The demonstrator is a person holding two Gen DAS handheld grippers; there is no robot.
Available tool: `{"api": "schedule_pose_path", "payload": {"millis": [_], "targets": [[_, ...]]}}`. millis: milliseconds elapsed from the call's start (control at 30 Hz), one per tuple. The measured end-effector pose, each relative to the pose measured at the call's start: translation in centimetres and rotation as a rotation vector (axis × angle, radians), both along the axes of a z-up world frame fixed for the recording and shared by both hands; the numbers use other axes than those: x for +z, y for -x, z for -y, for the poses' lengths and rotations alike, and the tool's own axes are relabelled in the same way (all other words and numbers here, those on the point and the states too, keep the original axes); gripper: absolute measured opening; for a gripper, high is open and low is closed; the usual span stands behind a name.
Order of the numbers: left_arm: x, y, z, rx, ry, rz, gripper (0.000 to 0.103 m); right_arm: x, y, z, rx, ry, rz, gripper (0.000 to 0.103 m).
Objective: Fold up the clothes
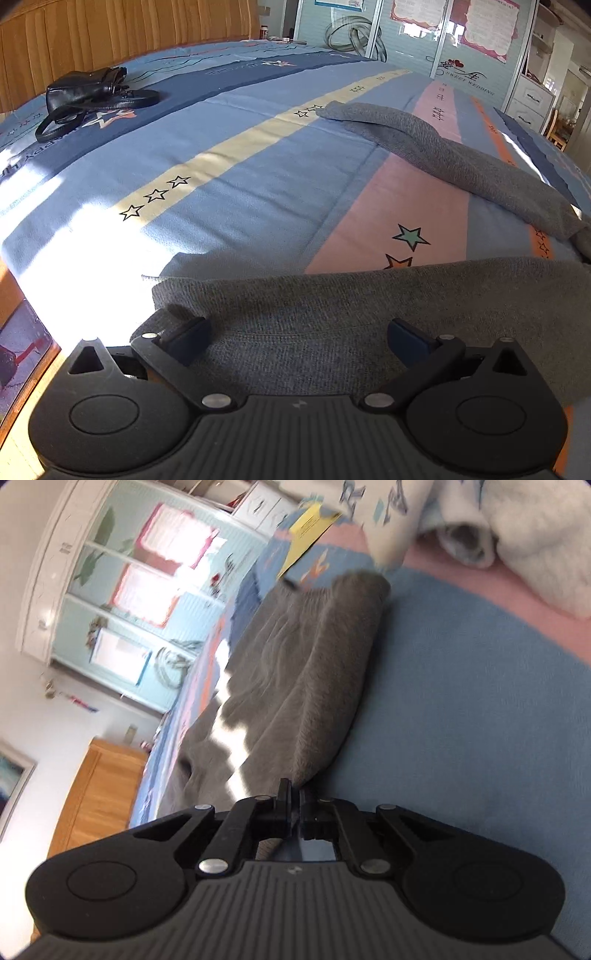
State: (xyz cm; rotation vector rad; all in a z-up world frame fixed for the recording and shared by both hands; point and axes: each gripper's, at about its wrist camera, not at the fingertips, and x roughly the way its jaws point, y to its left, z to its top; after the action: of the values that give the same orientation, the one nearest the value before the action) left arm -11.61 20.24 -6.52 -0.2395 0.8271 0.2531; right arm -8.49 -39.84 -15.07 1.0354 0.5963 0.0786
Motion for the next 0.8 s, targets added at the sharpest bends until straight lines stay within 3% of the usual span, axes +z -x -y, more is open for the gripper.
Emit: {"api": "schedule_pose_path", "payload": {"millis": [67,133,333,433,533,667,767,800], "targets": [[0.3,0.3,0.0,-0.004,0.011,0.009,0.102,-0.3,0.4,-0.3,0.02,-0.033,0.024,0.012],[0.6,0.6,-0.3,0.002,0.032,0.02,0.102,-0.3,0.3,-1.1,0.057,-0.031,0.026,0.028],[1.1,1.4,-1.1,0.045,0.088,0.027,0.102,0.6,0.0,-1.9,0.013,-0.02,0.076,0.046],[1.0,1.4,-0.9,0.039,0.107,0.026,0.102,0.5,-1.6,-2.9,0.057,-0.027,0.124,0.058],[1.0,1.3,0.0,0.005,0.107,0.027,0.102,0.6,-2.8,-5.2,0.178,-0.049,0.153,0.062],[0.8,1.3,0.8,-0.028,0.114,0.026,0.102,1.4,-4.3,-9.1,0.342,0.0,0.162,0.068],[0.8,1.1,1.0,-0.037,0.122,0.027,0.102,2.0,-5.0,-11.1,0.409,0.001,0.181,0.078],[0.8,1.1,1.1,-0.04,0.124,0.027,0.102,2.0,-5.3,-11.6,0.45,-0.044,0.191,0.078]]}}
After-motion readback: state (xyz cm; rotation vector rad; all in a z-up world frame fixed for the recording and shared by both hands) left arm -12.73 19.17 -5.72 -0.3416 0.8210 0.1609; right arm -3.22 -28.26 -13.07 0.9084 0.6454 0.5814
